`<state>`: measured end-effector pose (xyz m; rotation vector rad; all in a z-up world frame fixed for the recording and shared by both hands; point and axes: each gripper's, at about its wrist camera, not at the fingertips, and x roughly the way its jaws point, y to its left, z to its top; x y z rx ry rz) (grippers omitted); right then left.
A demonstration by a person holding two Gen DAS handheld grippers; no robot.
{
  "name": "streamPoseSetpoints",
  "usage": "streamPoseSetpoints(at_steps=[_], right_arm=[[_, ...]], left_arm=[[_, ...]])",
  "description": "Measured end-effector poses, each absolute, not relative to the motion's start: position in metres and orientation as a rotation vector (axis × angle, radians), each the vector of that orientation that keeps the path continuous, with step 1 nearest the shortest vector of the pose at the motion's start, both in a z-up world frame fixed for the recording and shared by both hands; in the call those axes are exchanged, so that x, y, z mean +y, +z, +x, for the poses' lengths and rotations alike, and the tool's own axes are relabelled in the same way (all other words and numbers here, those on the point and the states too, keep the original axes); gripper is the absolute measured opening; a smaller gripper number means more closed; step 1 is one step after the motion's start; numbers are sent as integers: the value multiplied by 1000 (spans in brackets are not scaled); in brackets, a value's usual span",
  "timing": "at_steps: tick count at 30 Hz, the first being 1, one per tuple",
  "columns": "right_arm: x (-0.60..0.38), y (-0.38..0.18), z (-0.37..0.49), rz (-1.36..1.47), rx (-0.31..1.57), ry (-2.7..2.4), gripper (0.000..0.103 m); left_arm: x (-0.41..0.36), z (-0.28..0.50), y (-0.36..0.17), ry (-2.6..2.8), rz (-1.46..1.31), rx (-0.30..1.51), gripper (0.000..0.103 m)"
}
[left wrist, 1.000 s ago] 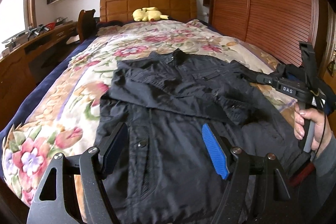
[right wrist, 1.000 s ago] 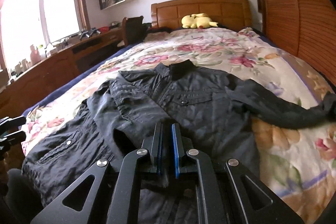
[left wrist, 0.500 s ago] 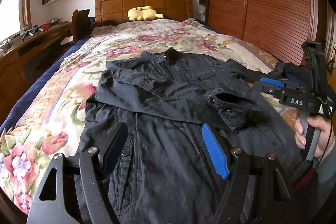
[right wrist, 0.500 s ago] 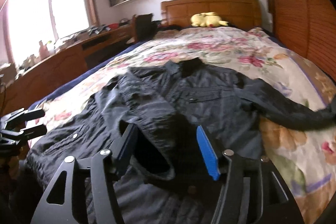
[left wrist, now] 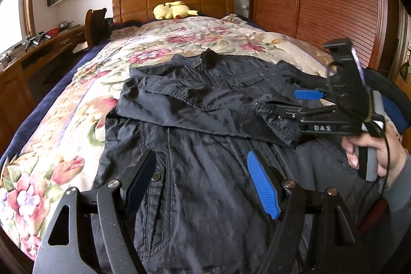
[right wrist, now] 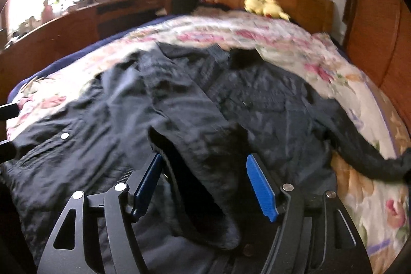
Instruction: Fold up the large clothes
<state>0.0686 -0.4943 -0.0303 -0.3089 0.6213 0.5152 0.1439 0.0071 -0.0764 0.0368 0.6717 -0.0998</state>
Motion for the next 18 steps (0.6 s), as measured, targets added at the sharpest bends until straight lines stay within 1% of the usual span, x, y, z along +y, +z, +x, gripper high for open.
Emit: streamPoseSetpoints(at_steps=[1,2,3,4,6,14,15,18], right_arm=[[-498,-31,73,-296,631,511,70],[-500,-32,76,-285,640,514,54],[-505,-33,80,-272,656,528,23],[-509,-33,82,-262,668,534,11],[-519,-34,84,-247,665,519,7],[-567,-29,62,-158,655,444,7],[-571,-27,56,-159,651,433,7],[-575,-21,44,-161,623,398,12]], left_arm=[[7,143,-77,-102,39,673,74],[6,143,-78,-103,40,674,74],[6,143,-79,-105,40,676,74],[6,144,-79,-106,39,678,74],[5,144,-81,-111,36,681,74],[-10,154,-81,-145,30,674,74],[-12,156,-81,-151,29,673,74],[-23,168,-81,-176,31,667,74]])
